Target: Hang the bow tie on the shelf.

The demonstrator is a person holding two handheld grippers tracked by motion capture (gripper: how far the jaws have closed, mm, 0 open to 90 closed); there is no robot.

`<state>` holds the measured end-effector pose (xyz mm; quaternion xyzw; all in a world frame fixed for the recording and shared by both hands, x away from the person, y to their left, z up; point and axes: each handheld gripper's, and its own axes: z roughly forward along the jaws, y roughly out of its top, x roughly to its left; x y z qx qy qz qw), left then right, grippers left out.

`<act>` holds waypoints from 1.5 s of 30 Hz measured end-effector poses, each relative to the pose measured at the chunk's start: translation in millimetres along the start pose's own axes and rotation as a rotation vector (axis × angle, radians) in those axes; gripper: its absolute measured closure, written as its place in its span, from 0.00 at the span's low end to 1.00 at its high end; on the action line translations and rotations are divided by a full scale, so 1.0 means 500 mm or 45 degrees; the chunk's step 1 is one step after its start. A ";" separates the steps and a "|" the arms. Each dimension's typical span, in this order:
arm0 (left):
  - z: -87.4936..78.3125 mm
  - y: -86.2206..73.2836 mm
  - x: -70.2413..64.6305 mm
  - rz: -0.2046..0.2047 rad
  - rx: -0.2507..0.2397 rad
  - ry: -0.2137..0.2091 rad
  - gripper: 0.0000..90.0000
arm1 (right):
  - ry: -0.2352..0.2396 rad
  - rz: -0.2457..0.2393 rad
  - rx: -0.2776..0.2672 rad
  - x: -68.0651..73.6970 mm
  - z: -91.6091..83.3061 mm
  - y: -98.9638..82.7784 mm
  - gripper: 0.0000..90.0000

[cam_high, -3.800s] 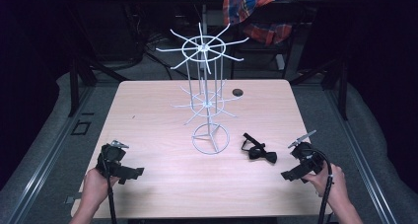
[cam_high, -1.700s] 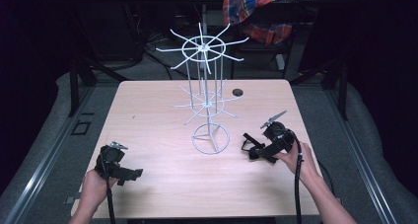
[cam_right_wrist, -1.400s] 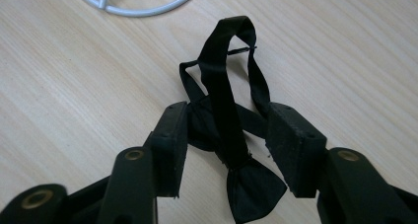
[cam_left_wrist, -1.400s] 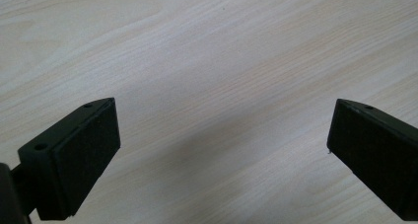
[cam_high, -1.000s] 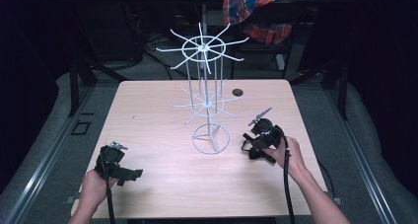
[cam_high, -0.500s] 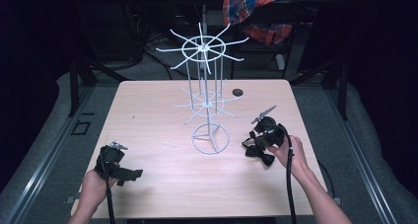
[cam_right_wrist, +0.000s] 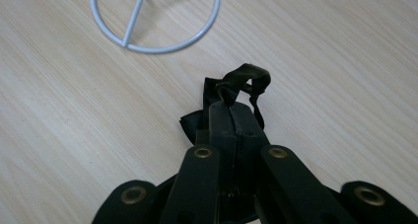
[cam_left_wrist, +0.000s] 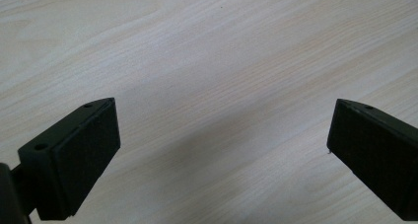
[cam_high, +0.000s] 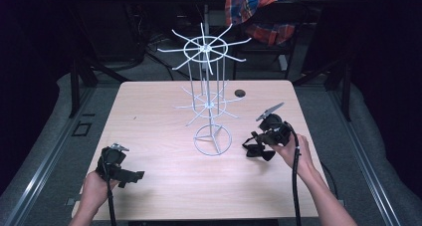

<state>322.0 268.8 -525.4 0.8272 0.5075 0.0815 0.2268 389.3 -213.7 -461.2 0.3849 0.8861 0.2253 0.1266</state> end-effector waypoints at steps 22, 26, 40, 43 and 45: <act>0.005 0.000 -0.001 -0.004 0.004 -0.003 0.00 | 0.011 0.015 -0.081 -0.001 -0.042 0.012 1.00; 0.004 0.000 -0.001 -0.001 0.006 -0.004 0.00 | 0.011 0.003 -0.079 -0.001 -0.048 0.016 1.00; 0.003 -0.001 0.000 -0.005 0.002 -0.003 0.00 | 0.037 0.016 -0.133 0.002 -0.072 0.031 1.00; 0.003 -0.001 0.000 -0.005 0.001 -0.002 0.00 | 0.038 0.020 -0.133 0.002 -0.076 0.033 1.00; 0.004 -0.001 0.000 -0.006 0.002 -0.004 0.00 | 0.034 0.018 -0.147 0.004 -0.081 0.035 1.00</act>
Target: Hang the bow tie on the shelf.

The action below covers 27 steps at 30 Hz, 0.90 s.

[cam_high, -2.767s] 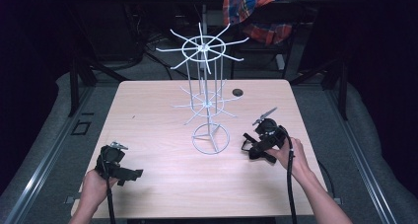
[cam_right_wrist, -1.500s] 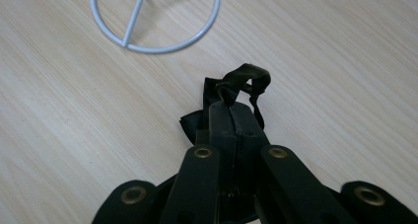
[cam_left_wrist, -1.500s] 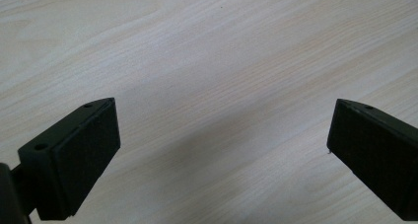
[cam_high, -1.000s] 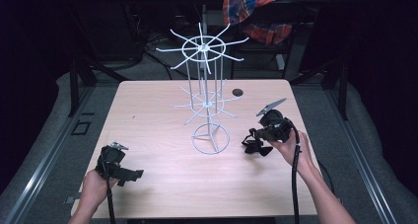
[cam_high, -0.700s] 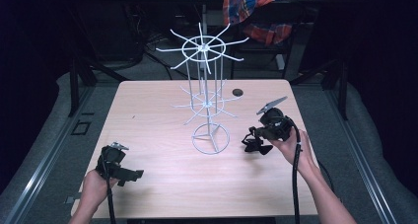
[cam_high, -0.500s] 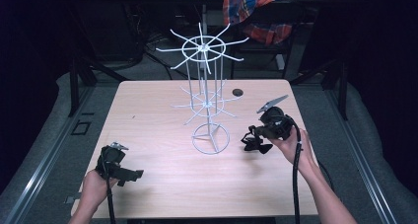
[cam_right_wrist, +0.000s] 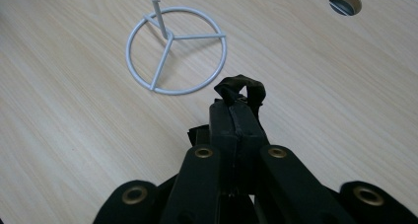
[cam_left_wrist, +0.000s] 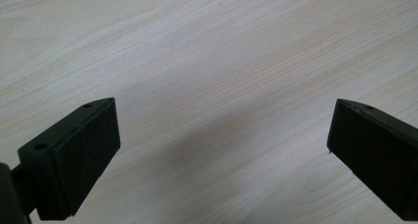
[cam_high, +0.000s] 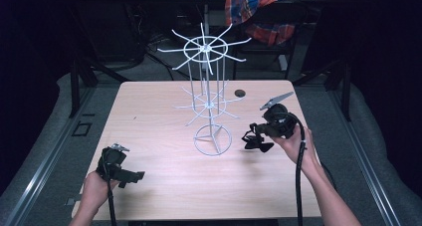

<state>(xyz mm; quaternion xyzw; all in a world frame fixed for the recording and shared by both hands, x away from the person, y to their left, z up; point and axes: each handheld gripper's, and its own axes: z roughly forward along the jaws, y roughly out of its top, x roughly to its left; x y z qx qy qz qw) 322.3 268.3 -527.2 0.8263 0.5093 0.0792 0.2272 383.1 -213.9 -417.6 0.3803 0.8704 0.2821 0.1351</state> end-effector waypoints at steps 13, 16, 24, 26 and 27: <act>-0.003 0.000 0.000 0.004 0.000 -0.001 0.00 | -0.002 0.008 -0.039 0.007 -0.021 0.014 1.00; -0.003 -0.001 -0.001 -0.001 -0.007 0.000 0.00 | -0.001 0.004 -0.046 0.007 -0.026 0.022 1.00; -0.002 -0.001 -0.001 -0.003 -0.006 -0.001 0.00 | -0.012 -0.002 -0.076 0.010 -0.033 0.041 1.00; -0.002 -0.001 0.000 -0.002 -0.004 -0.002 0.00 | -0.012 0.006 -0.086 0.007 -0.032 0.047 1.00; -0.002 -0.001 0.000 -0.002 -0.004 -0.002 0.00 | -0.010 0.004 -0.082 0.005 -0.032 0.049 1.00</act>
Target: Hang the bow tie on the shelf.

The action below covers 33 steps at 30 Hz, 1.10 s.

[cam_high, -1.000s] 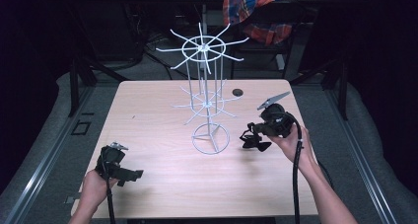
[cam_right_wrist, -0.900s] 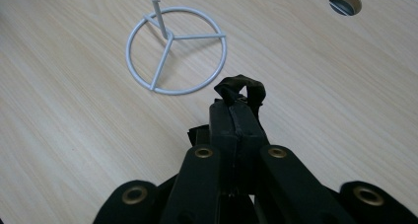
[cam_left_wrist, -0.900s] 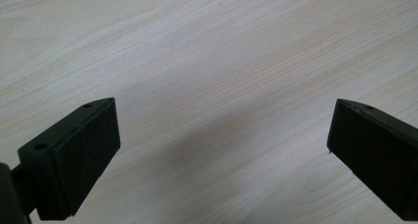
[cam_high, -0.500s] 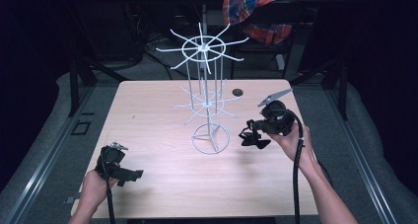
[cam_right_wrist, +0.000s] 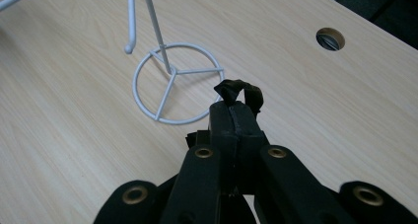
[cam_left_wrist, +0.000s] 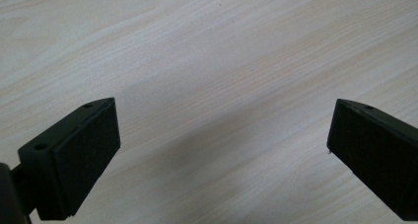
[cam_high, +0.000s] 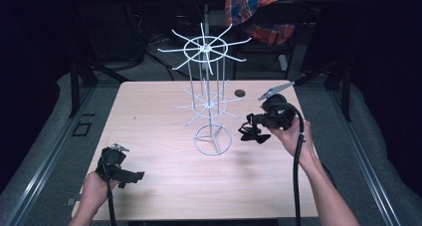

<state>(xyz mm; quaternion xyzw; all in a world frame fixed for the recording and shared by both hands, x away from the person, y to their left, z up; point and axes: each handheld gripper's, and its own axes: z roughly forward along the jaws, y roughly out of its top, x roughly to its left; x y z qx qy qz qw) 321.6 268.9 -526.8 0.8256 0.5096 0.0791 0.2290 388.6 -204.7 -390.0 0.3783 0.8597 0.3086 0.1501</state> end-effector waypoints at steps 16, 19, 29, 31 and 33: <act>0.001 0.000 0.000 0.002 0.006 -0.003 0.00 | -0.011 0.030 -0.027 -0.023 0.003 0.024 1.00; 0.001 0.000 0.000 0.002 0.005 -0.003 0.00 | -0.016 0.023 -0.019 -0.027 0.001 0.030 1.00; 0.002 0.000 0.002 0.006 0.008 -0.006 0.00 | -0.027 0.047 -0.037 -0.042 -0.001 0.046 1.00; 0.002 0.000 0.002 0.010 0.012 -0.005 0.00 | -0.036 0.053 -0.045 -0.044 -0.001 0.050 1.00; 0.002 0.000 0.002 0.011 0.011 -0.005 0.00 | -0.039 0.047 -0.037 -0.045 -0.002 0.051 1.00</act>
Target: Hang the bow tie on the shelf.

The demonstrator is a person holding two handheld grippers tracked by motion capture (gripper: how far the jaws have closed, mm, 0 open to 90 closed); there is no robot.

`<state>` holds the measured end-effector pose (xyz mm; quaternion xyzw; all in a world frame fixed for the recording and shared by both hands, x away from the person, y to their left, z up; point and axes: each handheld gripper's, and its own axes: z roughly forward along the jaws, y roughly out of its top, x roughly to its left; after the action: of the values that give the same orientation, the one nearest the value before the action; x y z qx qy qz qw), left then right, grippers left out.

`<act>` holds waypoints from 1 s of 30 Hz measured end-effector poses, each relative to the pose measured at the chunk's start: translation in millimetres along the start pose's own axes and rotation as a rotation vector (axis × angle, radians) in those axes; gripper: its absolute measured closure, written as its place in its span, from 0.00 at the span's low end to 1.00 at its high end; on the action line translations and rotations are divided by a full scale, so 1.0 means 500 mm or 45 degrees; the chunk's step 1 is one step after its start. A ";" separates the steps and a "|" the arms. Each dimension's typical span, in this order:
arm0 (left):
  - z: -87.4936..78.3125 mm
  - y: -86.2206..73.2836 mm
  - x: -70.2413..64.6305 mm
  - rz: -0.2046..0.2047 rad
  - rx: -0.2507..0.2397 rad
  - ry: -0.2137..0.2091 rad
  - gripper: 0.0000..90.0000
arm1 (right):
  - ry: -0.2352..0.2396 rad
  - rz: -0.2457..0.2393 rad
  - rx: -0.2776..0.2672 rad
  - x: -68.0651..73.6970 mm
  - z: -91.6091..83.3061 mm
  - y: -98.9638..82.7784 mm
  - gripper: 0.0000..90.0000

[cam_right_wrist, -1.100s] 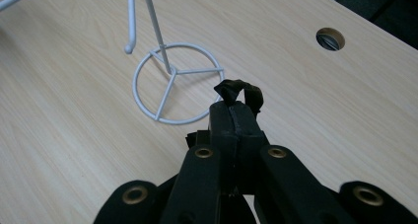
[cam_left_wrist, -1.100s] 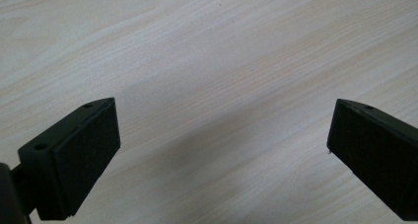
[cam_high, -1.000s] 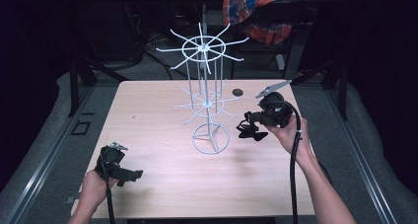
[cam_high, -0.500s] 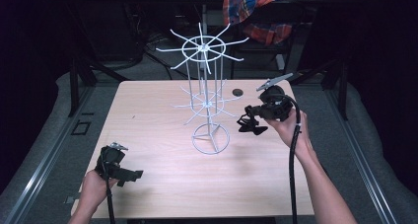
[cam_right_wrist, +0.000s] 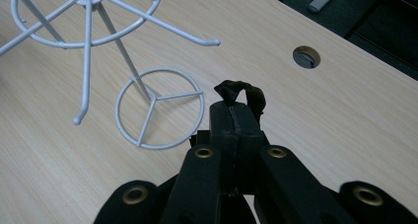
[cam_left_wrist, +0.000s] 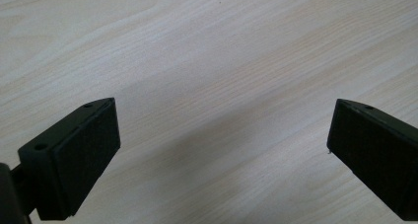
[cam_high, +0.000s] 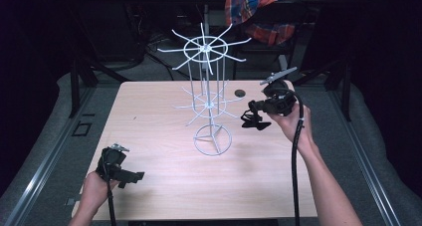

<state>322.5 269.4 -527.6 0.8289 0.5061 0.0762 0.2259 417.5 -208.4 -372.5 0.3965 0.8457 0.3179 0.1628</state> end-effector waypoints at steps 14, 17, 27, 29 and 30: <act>0.001 0.000 0.000 -0.004 -0.001 -0.004 0.00 | -0.010 0.011 -0.016 -0.008 0.004 0.022 1.00; 0.001 0.000 0.000 -0.004 -0.001 -0.005 0.00 | -0.012 0.007 -0.020 -0.008 0.004 0.028 1.00; 0.001 0.000 0.000 -0.001 0.001 -0.006 0.00 | -0.017 -0.005 -0.020 -0.004 -0.001 0.046 1.00; 0.001 0.000 0.000 -0.001 0.000 -0.006 0.00 | -0.015 -0.010 -0.023 -0.001 -0.001 0.051 1.00; 0.001 0.000 0.000 -0.001 0.000 -0.006 0.00 | -0.015 -0.010 -0.023 -0.001 -0.001 0.051 1.00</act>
<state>322.8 269.2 -528.2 0.8288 0.5059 0.0743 0.2270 432.0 -196.5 -355.2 0.3935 0.8434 0.3225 0.1725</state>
